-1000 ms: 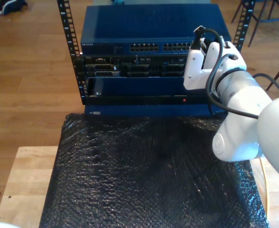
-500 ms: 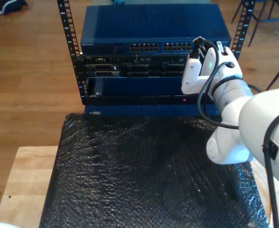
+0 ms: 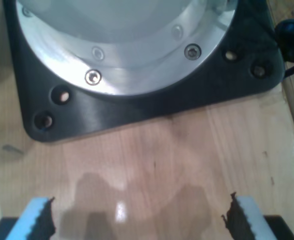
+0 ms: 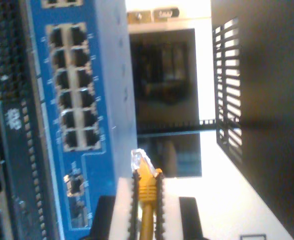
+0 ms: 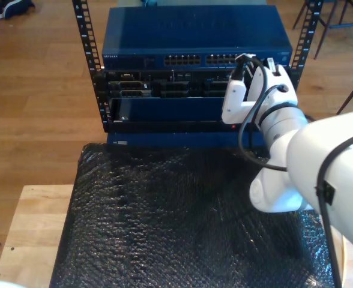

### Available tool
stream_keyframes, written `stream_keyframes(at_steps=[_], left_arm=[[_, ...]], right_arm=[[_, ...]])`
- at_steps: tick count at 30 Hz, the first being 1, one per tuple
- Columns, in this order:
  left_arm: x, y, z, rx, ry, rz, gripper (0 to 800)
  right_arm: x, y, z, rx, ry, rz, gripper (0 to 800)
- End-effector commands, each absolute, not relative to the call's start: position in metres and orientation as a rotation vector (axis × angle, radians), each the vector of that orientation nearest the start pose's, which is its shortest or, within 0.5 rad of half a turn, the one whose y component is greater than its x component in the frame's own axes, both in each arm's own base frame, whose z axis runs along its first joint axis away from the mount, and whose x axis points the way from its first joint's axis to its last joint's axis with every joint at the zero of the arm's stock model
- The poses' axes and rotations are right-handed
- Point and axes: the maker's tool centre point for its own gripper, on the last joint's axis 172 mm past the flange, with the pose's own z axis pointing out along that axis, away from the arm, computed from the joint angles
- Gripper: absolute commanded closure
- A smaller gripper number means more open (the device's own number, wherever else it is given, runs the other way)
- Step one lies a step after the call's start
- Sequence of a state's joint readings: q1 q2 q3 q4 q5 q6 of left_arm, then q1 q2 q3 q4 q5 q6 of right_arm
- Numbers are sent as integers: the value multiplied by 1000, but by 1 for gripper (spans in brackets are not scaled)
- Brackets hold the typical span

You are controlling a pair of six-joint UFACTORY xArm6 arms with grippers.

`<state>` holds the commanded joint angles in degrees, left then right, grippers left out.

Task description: Grab the cable and plug it in

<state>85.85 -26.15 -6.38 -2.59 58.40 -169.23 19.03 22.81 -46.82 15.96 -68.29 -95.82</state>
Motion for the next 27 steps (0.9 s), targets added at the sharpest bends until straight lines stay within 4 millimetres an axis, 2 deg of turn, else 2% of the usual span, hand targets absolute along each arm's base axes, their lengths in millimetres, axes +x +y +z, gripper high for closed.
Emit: stream_keyframes(at_steps=[8,11,20,24,27], left_arm=[[17,122,24,-2091,2631,-613,0],[17,122,24,-2091,2631,-613,0],[17,122,24,-2091,2631,-613,0],[17,122,24,-2090,2633,-612,0],[17,122,24,-2091,2631,-613,0]], right_arm=[[616,132,304,1186,1200,1272,800],[618,134,308,1191,1184,1277,800],[617,136,299,1234,1154,1249,800],[621,141,297,1235,1146,1239,800],[624,137,296,1243,1128,1223,800]])
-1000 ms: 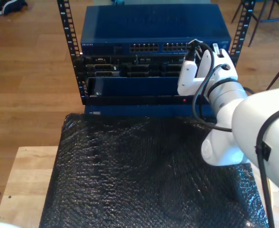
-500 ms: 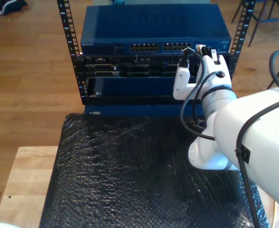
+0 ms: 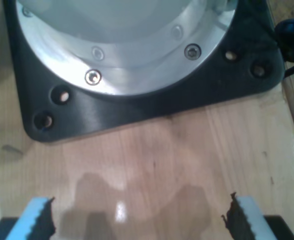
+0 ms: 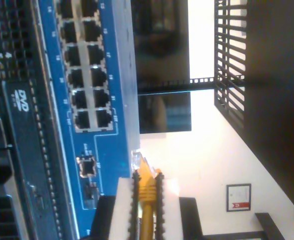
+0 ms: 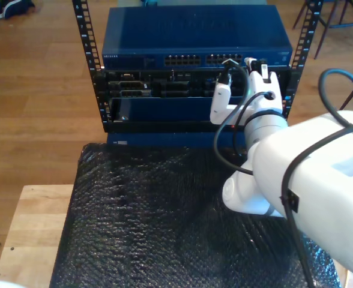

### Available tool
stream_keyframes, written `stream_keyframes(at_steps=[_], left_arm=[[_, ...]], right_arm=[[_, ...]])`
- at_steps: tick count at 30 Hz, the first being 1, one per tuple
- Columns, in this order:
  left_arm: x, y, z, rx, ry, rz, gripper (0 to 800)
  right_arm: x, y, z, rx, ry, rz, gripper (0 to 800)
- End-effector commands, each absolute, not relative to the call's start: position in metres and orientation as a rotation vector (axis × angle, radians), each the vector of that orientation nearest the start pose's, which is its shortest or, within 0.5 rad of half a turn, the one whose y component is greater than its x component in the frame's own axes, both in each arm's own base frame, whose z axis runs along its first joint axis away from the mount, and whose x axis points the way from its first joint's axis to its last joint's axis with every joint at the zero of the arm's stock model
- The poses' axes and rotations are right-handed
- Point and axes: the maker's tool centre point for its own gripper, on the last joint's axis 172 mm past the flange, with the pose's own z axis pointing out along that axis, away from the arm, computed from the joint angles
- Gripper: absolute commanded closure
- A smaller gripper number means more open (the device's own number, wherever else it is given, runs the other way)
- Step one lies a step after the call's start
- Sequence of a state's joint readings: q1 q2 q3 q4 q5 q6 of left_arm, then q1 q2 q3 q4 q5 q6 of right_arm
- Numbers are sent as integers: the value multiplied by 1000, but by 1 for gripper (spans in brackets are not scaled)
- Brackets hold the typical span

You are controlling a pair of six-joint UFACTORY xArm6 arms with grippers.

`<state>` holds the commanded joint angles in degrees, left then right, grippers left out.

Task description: Grab the cable and plug it in

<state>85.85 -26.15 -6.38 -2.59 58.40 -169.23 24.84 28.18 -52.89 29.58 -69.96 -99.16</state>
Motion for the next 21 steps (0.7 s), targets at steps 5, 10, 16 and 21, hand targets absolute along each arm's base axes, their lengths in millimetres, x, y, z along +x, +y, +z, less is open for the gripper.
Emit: stream_keyframes(at_steps=[5,10,16,21], left_arm=[[17,122,24,-2091,2631,-613,0],[17,122,24,-2090,2633,-612,0],[17,122,24,-2090,2633,-612,0],[17,122,24,-2091,2631,-613,0]], right_arm=[[630,141,294,1248,1113,1224,800],[632,134,293,1258,1088,1204,800],[631,135,293,1241,1067,1205,800],[630,136,288,1246,1073,1204,800]])
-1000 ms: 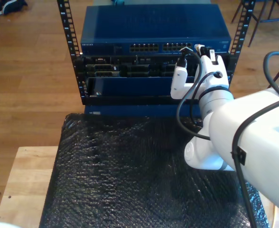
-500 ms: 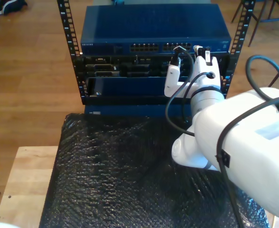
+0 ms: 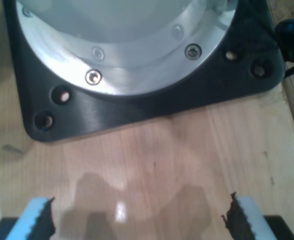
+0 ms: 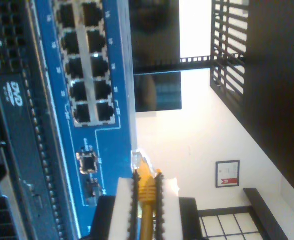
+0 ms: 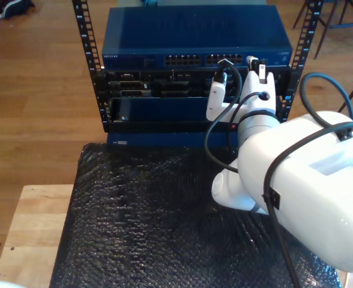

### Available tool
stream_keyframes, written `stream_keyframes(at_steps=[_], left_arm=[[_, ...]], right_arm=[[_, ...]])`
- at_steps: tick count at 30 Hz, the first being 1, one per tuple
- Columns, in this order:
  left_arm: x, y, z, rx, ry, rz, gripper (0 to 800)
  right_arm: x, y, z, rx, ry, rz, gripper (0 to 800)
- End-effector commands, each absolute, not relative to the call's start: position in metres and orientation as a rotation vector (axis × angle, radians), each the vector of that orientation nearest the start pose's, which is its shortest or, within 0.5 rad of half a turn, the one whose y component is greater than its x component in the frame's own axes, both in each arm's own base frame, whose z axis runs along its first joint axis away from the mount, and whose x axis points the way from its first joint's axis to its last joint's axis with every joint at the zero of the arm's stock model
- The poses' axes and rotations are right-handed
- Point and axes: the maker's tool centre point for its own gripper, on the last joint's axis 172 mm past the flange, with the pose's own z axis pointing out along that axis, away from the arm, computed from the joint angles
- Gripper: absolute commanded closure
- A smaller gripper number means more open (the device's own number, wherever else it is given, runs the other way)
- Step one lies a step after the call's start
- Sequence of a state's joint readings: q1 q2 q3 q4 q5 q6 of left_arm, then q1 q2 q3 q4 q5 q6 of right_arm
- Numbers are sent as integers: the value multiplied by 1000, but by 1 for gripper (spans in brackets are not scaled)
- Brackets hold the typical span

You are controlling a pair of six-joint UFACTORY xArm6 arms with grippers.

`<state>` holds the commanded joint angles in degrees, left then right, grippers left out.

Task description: Grab the cable and plug it in

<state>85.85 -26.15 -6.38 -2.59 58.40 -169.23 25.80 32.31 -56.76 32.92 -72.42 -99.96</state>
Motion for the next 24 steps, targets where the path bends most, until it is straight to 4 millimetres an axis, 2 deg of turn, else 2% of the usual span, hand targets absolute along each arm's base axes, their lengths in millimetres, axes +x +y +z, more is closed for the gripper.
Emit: stream_keyframes(at_steps=[24], left_arm=[[17,122,24,-2091,2631,-613,0]], right_arm=[[640,143,286,1236,1046,1229,800]])
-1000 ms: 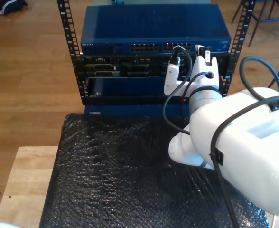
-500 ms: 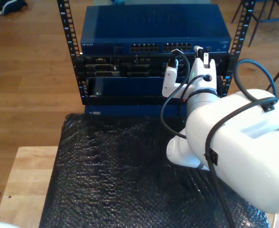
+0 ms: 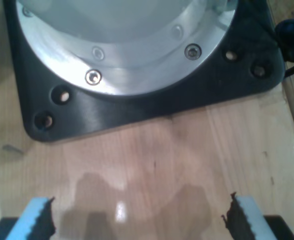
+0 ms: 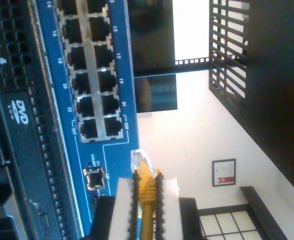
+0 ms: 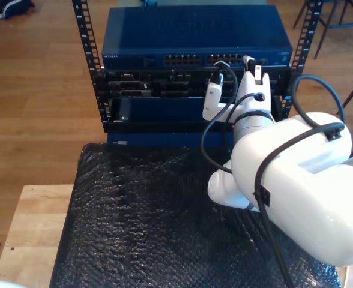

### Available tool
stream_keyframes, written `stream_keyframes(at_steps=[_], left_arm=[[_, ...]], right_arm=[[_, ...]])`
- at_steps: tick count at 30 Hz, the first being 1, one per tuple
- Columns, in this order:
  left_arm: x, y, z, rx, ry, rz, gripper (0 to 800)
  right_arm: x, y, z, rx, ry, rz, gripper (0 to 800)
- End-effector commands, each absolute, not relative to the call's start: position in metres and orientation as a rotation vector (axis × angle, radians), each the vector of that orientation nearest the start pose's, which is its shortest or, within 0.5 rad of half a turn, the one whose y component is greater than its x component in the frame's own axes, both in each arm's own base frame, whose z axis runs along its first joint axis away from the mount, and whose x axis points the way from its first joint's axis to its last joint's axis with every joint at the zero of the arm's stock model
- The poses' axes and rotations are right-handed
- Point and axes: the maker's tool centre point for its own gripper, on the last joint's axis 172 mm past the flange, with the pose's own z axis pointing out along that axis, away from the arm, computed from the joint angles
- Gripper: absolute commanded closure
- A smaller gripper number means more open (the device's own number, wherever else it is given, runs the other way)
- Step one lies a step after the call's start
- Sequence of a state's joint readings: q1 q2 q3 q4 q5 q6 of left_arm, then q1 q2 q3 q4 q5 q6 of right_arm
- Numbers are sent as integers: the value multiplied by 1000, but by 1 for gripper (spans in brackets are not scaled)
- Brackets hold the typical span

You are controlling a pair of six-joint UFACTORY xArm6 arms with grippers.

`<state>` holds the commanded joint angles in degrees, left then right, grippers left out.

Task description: Grab the cable and plug it in

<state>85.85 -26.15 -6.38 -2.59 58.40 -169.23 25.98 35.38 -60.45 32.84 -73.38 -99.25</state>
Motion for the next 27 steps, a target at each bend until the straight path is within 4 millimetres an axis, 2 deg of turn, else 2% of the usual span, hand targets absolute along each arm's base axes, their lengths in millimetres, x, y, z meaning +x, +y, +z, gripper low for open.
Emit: stream_keyframes(at_steps=[27], left_arm=[[17,122,24,-2091,2631,-613,0]], right_arm=[[647,148,277,1268,1039,1263,800]])
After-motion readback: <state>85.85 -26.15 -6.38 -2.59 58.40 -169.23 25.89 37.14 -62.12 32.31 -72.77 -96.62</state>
